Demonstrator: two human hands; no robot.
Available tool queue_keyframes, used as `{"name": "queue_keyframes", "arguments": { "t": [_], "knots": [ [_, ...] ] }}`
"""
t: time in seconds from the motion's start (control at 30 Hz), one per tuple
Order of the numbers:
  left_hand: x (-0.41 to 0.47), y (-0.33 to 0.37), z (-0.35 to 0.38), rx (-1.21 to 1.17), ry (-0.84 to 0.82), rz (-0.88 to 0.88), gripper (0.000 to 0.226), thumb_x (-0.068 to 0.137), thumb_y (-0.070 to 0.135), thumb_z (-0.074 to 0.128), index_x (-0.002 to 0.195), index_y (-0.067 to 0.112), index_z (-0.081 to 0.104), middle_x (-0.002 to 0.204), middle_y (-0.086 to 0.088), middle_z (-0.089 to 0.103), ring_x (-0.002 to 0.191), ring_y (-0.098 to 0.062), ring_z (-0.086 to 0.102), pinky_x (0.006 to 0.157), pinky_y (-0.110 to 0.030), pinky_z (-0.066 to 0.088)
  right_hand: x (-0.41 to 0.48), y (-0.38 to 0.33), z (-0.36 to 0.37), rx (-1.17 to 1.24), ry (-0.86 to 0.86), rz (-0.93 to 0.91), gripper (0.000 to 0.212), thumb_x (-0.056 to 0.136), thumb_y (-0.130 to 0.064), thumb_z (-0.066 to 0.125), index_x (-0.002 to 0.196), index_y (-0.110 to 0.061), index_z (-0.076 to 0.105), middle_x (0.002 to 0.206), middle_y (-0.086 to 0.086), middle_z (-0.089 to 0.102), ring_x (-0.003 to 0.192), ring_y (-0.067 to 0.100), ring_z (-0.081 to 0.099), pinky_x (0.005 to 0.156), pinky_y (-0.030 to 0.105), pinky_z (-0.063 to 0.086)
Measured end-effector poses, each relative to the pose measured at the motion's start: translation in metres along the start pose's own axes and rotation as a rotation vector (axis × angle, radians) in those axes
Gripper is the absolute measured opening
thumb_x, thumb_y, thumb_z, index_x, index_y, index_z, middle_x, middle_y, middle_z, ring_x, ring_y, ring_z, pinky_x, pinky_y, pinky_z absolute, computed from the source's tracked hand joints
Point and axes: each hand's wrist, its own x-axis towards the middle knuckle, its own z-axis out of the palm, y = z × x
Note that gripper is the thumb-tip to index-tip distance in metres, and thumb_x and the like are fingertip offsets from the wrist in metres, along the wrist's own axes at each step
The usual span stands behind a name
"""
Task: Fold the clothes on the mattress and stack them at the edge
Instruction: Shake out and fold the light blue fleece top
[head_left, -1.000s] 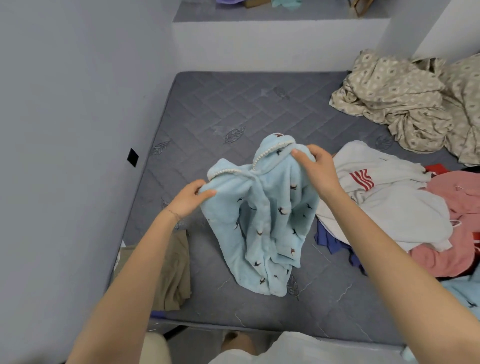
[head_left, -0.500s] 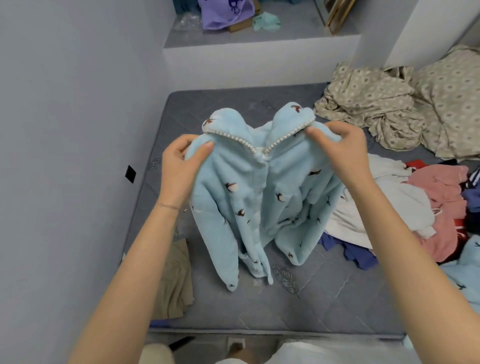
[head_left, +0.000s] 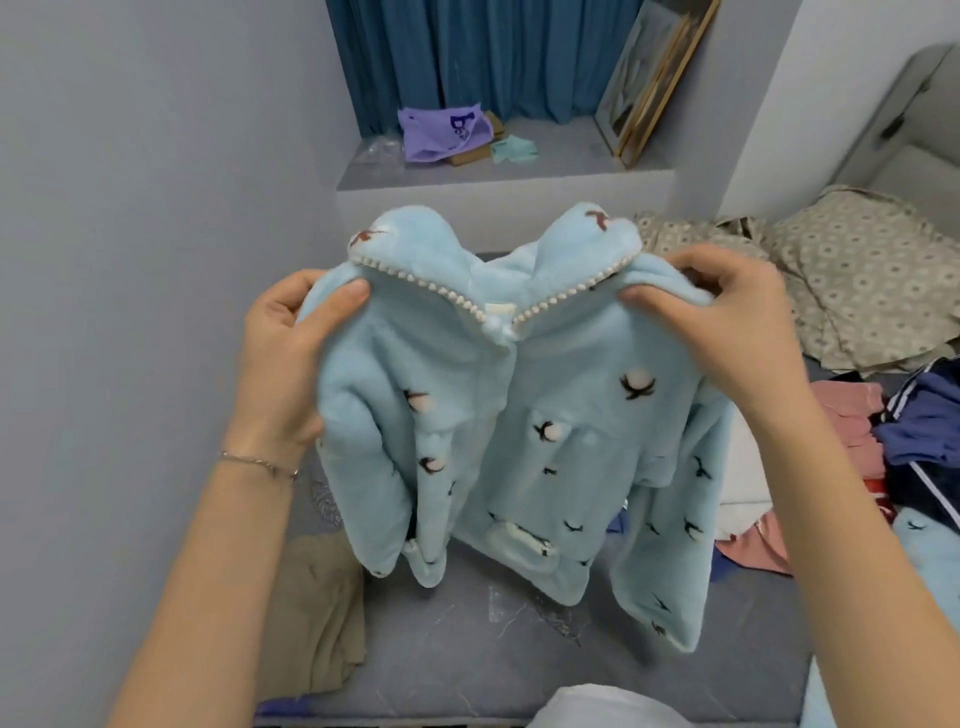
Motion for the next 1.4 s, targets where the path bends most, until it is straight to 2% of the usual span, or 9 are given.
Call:
{"name": "queue_keyframes", "arguments": {
  "t": [0.2, 0.43, 0.57, 0.77, 0.9, 1.07, 1.2, 1.3, 1.4],
  "knots": [
    [0.037, -0.026, 0.009, 0.161, -0.061, -0.057, 0.005, 0.086, 0.018, 0.069, 0.081, 0.019, 0.068, 0.075, 0.006, 0.067, 0.071, -0.006, 0.062, 0.064, -0.018, 0.051, 0.031, 0.021, 0.009, -0.076, -0.033, -0.078, 0.017, 0.081, -0.036, 0.072, 0.082, -0.019, 0.069, 0.074, -0.002, 0.065, 0.07, 0.01, 0.054, 0.064, 0.026, 0.039],
    [0.086, -0.232, 0.018, 0.713, -0.097, -0.163, 0.011, 0.086, 0.018, 0.066, 0.084, 0.008, 0.065, 0.082, -0.001, 0.063, 0.078, -0.012, 0.055, 0.068, -0.021, 0.041, 0.033, 0.182, 0.124, -0.392, -0.349, 0.231, 0.026, 0.091, -0.037, 0.061, 0.106, -0.016, 0.066, 0.101, 0.004, 0.069, 0.094, 0.026, 0.061, 0.074, 0.039, 0.045],
    [0.111, -0.352, 0.002, 0.813, -0.132, -0.287, 0.018, 0.088, 0.027, 0.064, 0.084, 0.01, 0.067, 0.083, -0.003, 0.067, 0.078, -0.017, 0.058, 0.071, -0.032, 0.047, 0.027, 0.283, 0.186, -0.475, -0.481, 0.359, 0.023, 0.095, -0.022, 0.054, 0.108, -0.006, 0.064, 0.105, 0.014, 0.065, 0.1, 0.032, 0.057, 0.079, 0.039, 0.042],
    [0.132, -0.511, -0.007, 0.818, -0.114, -0.359, 0.025, 0.092, 0.038, 0.059, 0.084, 0.014, 0.063, 0.08, -0.001, 0.063, 0.073, -0.017, 0.055, 0.063, -0.032, 0.043, 0.014, 0.407, 0.274, -0.587, -0.427, 0.482, 0.022, 0.094, -0.012, 0.053, 0.111, -0.004, 0.064, 0.107, 0.018, 0.059, 0.104, 0.035, 0.051, 0.083, 0.041, 0.042],
    [0.144, -0.585, -0.018, 0.797, -0.135, -0.388, 0.028, 0.095, 0.037, 0.056, 0.113, 0.018, 0.064, 0.108, -0.002, 0.061, 0.094, -0.016, 0.056, 0.082, -0.035, 0.046, 0.015, 0.461, 0.318, -0.722, -0.366, 0.465, 0.03, 0.095, -0.021, 0.054, 0.124, -0.017, 0.061, 0.12, 0.011, 0.055, 0.113, 0.031, 0.045, 0.09, 0.038, 0.032],
    [0.124, -0.636, -0.054, 0.904, -0.191, -0.412, 0.047, 0.097, 0.032, 0.053, 0.141, 0.019, 0.046, 0.145, -0.004, 0.042, 0.132, -0.016, 0.038, 0.107, -0.038, 0.033, -0.012, 0.485, 0.35, -0.7, -0.382, 0.407, 0.045, 0.088, -0.024, 0.064, 0.132, -0.018, 0.055, 0.134, 0.01, 0.046, 0.127, 0.032, 0.037, 0.103, 0.041, 0.027],
    [0.076, -0.657, -0.092, 0.98, -0.16, -0.691, 0.047, 0.1, 0.029, 0.045, 0.144, 0.013, 0.041, 0.151, -0.008, 0.036, 0.141, -0.024, 0.03, 0.114, -0.046, 0.025, -0.056, 0.483, 0.378, -0.642, -0.475, 0.376, 0.047, 0.084, -0.019, 0.07, 0.129, -0.01, 0.059, 0.134, 0.017, 0.049, 0.128, 0.038, 0.042, 0.103, 0.049, 0.031],
    [0.035, -0.667, -0.116, 1.096, -0.35, -0.947, 0.046, 0.103, 0.033, 0.034, 0.142, 0.01, 0.04, 0.159, -0.012, 0.016, 0.147, -0.026, 0.011, 0.117, -0.05, 0.013, -0.081, 0.48, 0.409, -0.59, -0.587, 0.452, 0.05, 0.085, -0.022, 0.07, 0.132, -0.011, 0.056, 0.139, 0.017, 0.047, 0.133, 0.038, 0.039, 0.107, 0.049, 0.03],
    [0.006, -0.673, -0.119, 1.092, -0.503, -0.895, 0.039, 0.102, 0.03, 0.038, 0.132, 0.006, 0.047, 0.159, -0.013, 0.014, 0.147, -0.027, 0.008, 0.118, -0.047, 0.013, -0.1, 0.475, 0.442, -0.525, -0.718, 0.489, 0.054, 0.09, -0.029, 0.066, 0.139, -0.015, 0.049, 0.148, 0.013, 0.039, 0.14, 0.031, 0.031, 0.114, 0.045, 0.024]
  ]
}}
